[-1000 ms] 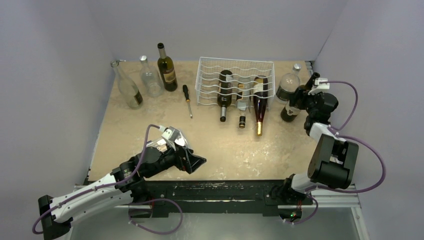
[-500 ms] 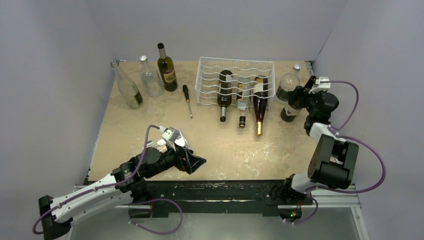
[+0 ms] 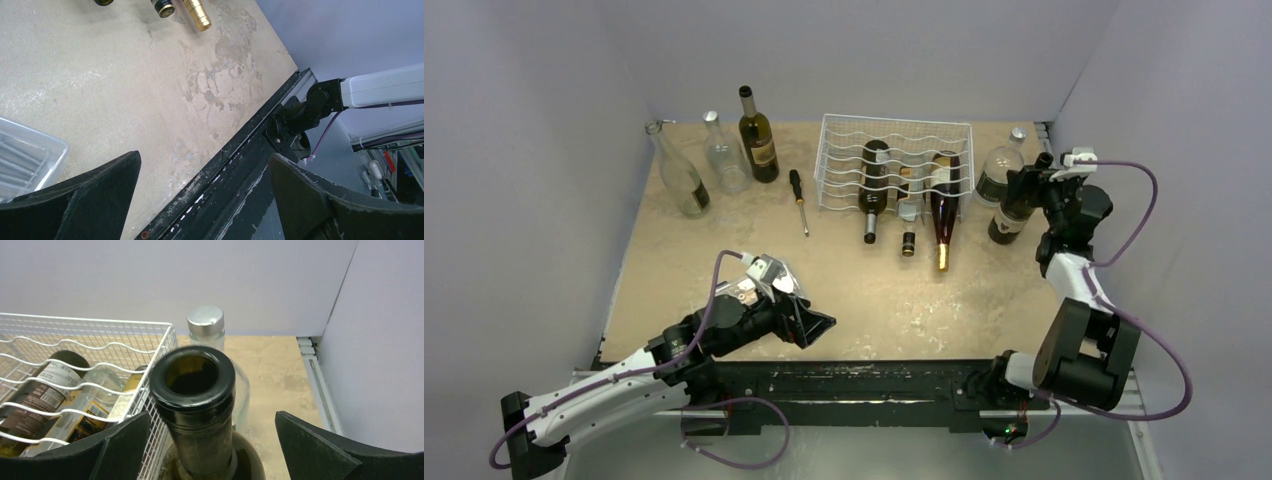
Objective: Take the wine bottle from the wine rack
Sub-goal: Place the wine bottle at the center of the board.
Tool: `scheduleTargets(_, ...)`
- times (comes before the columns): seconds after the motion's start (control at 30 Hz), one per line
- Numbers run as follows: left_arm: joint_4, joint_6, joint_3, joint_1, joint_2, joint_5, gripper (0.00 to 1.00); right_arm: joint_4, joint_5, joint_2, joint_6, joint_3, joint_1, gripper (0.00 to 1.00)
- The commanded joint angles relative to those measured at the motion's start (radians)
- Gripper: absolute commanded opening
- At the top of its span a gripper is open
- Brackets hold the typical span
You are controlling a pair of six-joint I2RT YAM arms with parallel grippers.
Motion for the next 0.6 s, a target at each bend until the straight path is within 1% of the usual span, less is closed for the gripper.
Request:
scheduleTargets(0.0, 0.036, -0.018, -0.006, -0.001, -0.004, -0.003, 1.0, 0.014, -0.025, -0.067, -0.013, -0.004, -0.003, 0.99)
scheduleTargets(0.33, 0.03, -0.03, -0.006, -0.002, -0.002, -0.005, 1.0, -0.049, -0.048, -0.226, -0.039, 0.003, -0.003, 0.99)
scheduleTargets(0.57, 0.042, -0.036, -0.007, -0.001, 0.01, -0.001, 1.0, -0.18, -0.068, -0.275, -0.039, 0.07, -0.002, 0.99)
